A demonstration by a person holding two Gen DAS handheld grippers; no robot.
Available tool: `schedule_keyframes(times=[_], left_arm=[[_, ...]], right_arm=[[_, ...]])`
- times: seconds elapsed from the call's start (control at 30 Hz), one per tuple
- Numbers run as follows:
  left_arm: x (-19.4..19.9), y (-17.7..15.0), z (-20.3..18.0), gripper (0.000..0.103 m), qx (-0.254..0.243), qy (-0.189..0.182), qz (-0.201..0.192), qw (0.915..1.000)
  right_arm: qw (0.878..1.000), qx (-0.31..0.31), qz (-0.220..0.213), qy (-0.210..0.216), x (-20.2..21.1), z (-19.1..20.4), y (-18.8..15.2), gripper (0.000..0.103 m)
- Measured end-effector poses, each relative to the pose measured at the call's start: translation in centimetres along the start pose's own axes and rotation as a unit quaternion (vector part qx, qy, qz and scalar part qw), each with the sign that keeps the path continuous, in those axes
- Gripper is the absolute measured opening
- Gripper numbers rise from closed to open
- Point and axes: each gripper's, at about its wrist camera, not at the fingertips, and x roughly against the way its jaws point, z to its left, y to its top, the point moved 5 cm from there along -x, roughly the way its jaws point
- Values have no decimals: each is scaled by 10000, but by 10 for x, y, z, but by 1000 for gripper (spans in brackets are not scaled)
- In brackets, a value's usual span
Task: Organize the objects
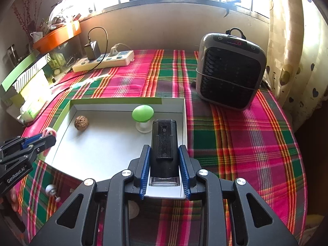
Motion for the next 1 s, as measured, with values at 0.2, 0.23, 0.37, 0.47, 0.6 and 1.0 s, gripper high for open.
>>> schedule_keyframes(times=[0.2, 0.23, 0.37, 0.47, 0.6, 1.0], left_arm=[[-15, 5, 1, 16, 68, 14, 84, 9999], [-18, 6, 1, 16, 75, 16, 123, 9999], [-24, 8, 1, 16, 30, 77, 140, 9999], [-30, 8, 2, 16, 79, 75, 228, 9997], [-36, 8, 0, 16, 29, 97, 263, 9996], [-48, 11, -2, 16, 10, 136, 352, 9993]], right_arm=[[9998, 150, 123, -59, -16, 2, 5, 28], [9998, 145, 136, -68, -19, 2, 6, 28], [9997, 131, 187, -48, -26, 0, 8, 28], [9996, 151, 246, -75, -33, 0, 10, 28], [9995, 199, 236, -109, -37, 1, 12, 28], [9990, 301, 334, -84, -51, 7, 16, 28]])
